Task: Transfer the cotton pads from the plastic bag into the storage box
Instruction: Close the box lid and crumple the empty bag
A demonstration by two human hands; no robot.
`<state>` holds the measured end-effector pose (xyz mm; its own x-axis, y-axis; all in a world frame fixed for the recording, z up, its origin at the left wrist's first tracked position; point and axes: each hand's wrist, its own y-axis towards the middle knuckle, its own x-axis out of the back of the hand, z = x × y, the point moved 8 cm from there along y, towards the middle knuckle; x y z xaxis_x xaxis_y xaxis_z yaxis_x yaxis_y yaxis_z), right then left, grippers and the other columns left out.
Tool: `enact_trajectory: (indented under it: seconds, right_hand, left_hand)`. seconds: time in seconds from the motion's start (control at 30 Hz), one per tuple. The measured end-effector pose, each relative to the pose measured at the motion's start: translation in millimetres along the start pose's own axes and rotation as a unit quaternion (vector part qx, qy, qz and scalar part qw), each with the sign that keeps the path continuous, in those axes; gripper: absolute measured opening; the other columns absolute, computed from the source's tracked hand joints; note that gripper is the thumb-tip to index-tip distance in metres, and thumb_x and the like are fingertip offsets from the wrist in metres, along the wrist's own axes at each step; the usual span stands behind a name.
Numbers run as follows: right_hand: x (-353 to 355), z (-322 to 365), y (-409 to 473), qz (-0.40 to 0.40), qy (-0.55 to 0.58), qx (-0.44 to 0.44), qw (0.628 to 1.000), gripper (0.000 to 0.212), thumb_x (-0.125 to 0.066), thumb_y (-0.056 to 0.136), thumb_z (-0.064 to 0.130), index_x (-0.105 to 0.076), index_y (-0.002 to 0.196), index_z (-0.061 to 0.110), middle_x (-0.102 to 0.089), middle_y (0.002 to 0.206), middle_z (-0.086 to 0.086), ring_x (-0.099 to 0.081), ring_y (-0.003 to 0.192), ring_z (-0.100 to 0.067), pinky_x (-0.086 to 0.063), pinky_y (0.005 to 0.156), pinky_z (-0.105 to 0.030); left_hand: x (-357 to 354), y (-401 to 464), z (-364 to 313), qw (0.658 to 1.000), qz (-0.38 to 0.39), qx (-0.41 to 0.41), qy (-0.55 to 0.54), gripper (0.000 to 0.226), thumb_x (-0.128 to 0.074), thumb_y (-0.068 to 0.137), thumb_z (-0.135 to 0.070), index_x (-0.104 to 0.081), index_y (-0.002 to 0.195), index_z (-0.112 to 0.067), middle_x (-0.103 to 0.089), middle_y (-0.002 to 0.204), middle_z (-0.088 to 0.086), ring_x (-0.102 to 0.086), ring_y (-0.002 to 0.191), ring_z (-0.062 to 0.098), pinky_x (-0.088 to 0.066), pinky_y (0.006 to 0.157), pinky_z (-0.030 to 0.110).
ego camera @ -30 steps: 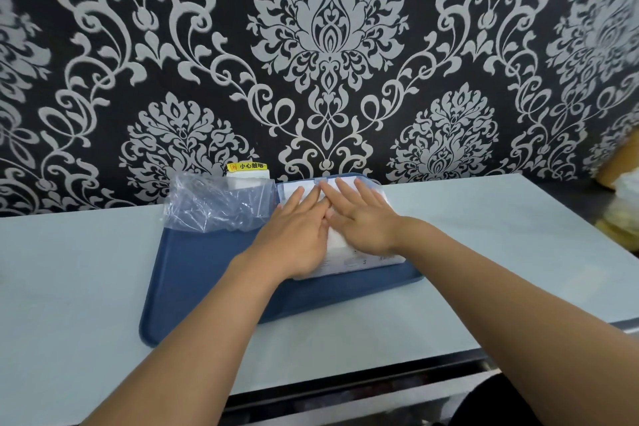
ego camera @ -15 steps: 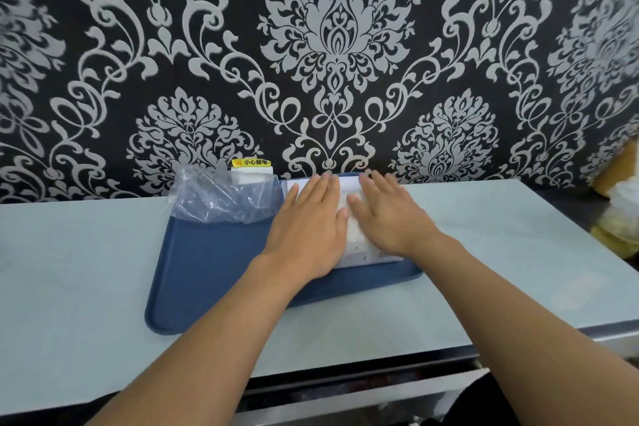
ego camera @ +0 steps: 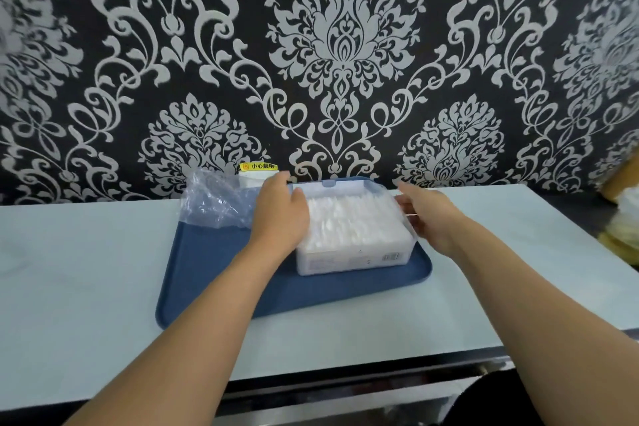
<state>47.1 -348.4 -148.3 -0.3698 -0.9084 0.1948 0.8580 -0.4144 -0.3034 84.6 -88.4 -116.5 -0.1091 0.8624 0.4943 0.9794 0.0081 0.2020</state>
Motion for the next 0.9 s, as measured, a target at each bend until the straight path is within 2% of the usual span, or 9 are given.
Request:
enact_trajectory:
  seconds: [0.13,0.27,0.4,0.5,0.53,0.6,0.7,0.8,0.9]
  right_hand:
    - [-11.6,-5.6,5.3,0.031,-0.036,-0.01,0.999,0.023,-0.064,0.09,0.024,-0.052,0.071,0.018,-0.048,0.064,-0.002,-0.04,0.056,-0.016,-0.029,0.05,-0.027]
    - [-11.6,-5.9,10.2,0.057,-0.008,0.002,0.998,0.014,-0.066,0.086,0.022,-0.067,0.083,0.009,-0.06,0.08,-0.011,-0.05,0.074,-0.023,-0.038,0.063,-0.033]
    - [-7.6,-2.3,5.6,0.078,0.054,0.017,0.995,0.026,-0.059,0.092,0.012,-0.076,0.11,0.019,-0.073,0.106,-0.009,-0.058,0.088,-0.021,-0.043,0.081,-0.034]
    - [-1.0,5.2,2.3,0.11,0.164,0.014,0.98,0.04,-0.045,0.089,0.026,-0.079,0.108,0.016,-0.069,0.113,-0.01,-0.062,0.094,-0.025,-0.047,0.093,-0.039]
    - [-0.1,8.6,-1.5,0.12,0.179,0.015,0.976,0.047,-0.04,0.091,0.033,-0.079,0.108,0.013,-0.07,0.119,-0.011,-0.062,0.1,-0.027,-0.047,0.099,-0.042]
    - [1.5,18.5,-9.1,0.102,0.133,0.046,0.985,0.055,-0.036,0.097,0.044,-0.079,0.104,0.01,-0.073,0.117,-0.006,-0.064,0.107,-0.026,-0.047,0.099,-0.043]
    - [-4.5,46.0,-33.6,0.037,-0.073,0.213,0.974,0.038,-0.049,0.1,0.038,-0.076,0.106,0.013,-0.073,0.107,0.011,-0.065,0.105,-0.013,-0.048,0.09,-0.031]
    - [-40.0,54.6,-63.3,0.065,-0.299,0.375,0.875,0.031,-0.046,0.105,0.033,-0.069,0.115,0.015,-0.068,0.113,0.005,-0.06,0.107,-0.015,-0.042,0.091,-0.031]
    - [-62.3,31.5,-57.2,0.096,-0.475,0.344,0.804,0.047,-0.032,0.107,0.042,-0.044,0.149,0.025,-0.039,0.157,0.003,-0.029,0.148,-0.019,-0.024,0.12,-0.046]
  left_hand:
    - [-9.5,7.1,38.4,0.985,0.074,0.145,-0.065,0.016,-0.046,0.095,-0.008,-0.06,0.102,-0.011,-0.063,0.101,0.007,-0.059,0.092,0.025,-0.044,0.068,0.032]
    - [-13.1,3.6,40.2,0.947,0.072,0.216,-0.228,0.023,-0.046,0.097,-0.011,-0.065,0.083,-0.013,-0.066,0.07,0.002,-0.054,0.066,0.019,-0.039,0.056,0.03]
    - [-21.0,2.6,27.8,0.873,0.092,0.263,-0.4,0.062,-0.025,0.104,-0.059,-0.066,0.114,-0.014,-0.073,0.106,0.009,-0.067,0.095,0.025,-0.053,0.077,0.037]
    - [-23.7,3.7,23.8,0.856,0.115,0.267,-0.428,0.076,-0.029,0.098,-0.069,-0.071,0.11,-0.007,-0.067,0.119,0.015,-0.064,0.107,0.031,-0.053,0.09,0.043]
    - [-23.8,1.3,20.6,0.865,0.129,0.257,-0.411,0.073,-0.035,0.096,-0.069,-0.073,0.101,-0.007,-0.066,0.12,0.013,-0.064,0.108,0.031,-0.052,0.094,0.043]
    - [-19.9,-0.9,12.8,0.921,0.146,0.204,-0.298,0.055,-0.051,0.091,-0.062,-0.073,0.087,-0.012,-0.068,0.114,0.007,-0.063,0.108,0.028,-0.049,0.094,0.038]
    - [-12.0,-4.4,-14.2,0.99,0.133,0.001,-0.047,0.032,-0.058,0.095,-0.046,-0.069,0.111,-0.02,-0.06,0.129,-0.004,-0.053,0.125,0.019,-0.04,0.096,0.03]
    - [-29.6,-24.4,-22.3,0.965,0.175,-0.122,0.153,0.049,-0.043,0.103,-0.045,-0.045,0.149,-0.028,-0.02,0.166,-0.003,-0.012,0.154,0.02,-0.017,0.122,0.04]
    - [-36.6,-35.3,-15.2,0.956,0.181,-0.118,0.197,0.051,-0.032,0.107,-0.042,-0.03,0.156,-0.029,-0.006,0.169,-0.006,0.006,0.156,0.021,-0.01,0.123,0.044]
